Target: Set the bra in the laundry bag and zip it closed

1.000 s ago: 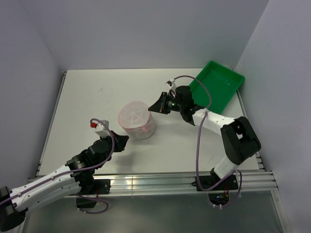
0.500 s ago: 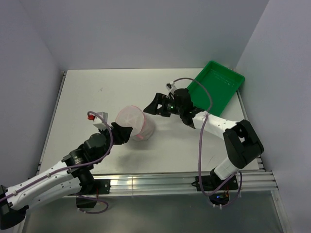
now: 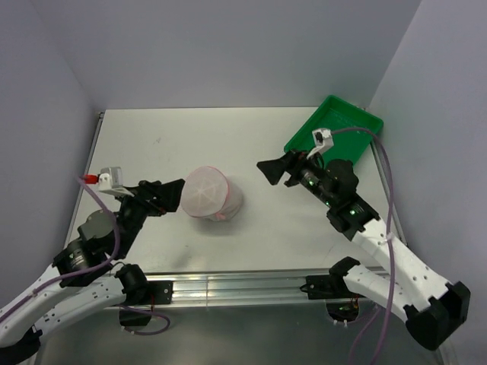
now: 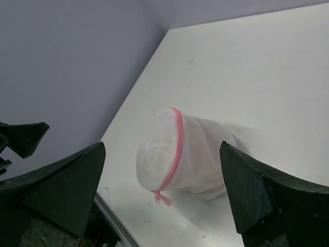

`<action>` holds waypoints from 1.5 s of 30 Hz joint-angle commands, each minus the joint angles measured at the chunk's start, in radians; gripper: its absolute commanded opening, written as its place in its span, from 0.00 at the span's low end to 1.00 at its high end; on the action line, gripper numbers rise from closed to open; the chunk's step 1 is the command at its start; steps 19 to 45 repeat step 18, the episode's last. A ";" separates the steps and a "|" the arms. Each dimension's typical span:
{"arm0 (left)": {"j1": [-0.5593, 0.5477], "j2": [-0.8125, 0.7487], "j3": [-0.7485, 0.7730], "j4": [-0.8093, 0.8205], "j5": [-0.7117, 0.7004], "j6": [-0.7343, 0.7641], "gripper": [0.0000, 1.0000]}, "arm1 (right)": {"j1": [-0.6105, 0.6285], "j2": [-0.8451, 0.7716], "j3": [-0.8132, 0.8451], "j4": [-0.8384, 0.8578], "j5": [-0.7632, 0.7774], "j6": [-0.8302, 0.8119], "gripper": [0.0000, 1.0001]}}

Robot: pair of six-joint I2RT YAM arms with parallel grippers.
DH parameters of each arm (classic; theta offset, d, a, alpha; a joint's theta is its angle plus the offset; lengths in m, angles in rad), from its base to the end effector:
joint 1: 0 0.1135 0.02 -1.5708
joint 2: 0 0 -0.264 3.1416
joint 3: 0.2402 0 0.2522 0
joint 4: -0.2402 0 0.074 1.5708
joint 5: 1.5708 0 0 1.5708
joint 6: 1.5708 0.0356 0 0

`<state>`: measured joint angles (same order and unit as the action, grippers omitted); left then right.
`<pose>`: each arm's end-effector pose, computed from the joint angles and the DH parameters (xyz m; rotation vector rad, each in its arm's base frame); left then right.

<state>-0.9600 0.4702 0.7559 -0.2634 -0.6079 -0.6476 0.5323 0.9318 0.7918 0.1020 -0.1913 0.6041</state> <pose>0.0774 -0.0751 0.3620 -0.2470 1.5892 -0.7941 0.1882 0.1187 0.3465 -0.0960 1.7057 1.0188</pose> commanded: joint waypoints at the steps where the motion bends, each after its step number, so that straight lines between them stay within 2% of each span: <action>1: -0.003 -0.077 0.043 -0.124 -0.065 0.037 0.99 | 0.000 -0.141 -0.072 -0.083 0.096 -0.056 1.00; 5: -0.003 -0.145 0.063 -0.240 -0.140 0.000 0.99 | -0.003 -0.368 -0.138 -0.143 0.193 -0.069 1.00; 8: -0.003 -0.180 0.068 -0.287 -0.154 -0.014 0.99 | -0.002 -0.442 -0.167 -0.183 0.285 -0.064 1.00; 13: -0.003 -0.211 0.037 -0.278 -0.119 0.011 0.99 | -0.002 -0.427 -0.169 -0.223 0.337 -0.053 1.00; 45: -0.003 -0.188 0.046 -0.298 -0.128 0.009 0.99 | -0.002 -0.401 -0.151 -0.205 0.337 -0.059 1.00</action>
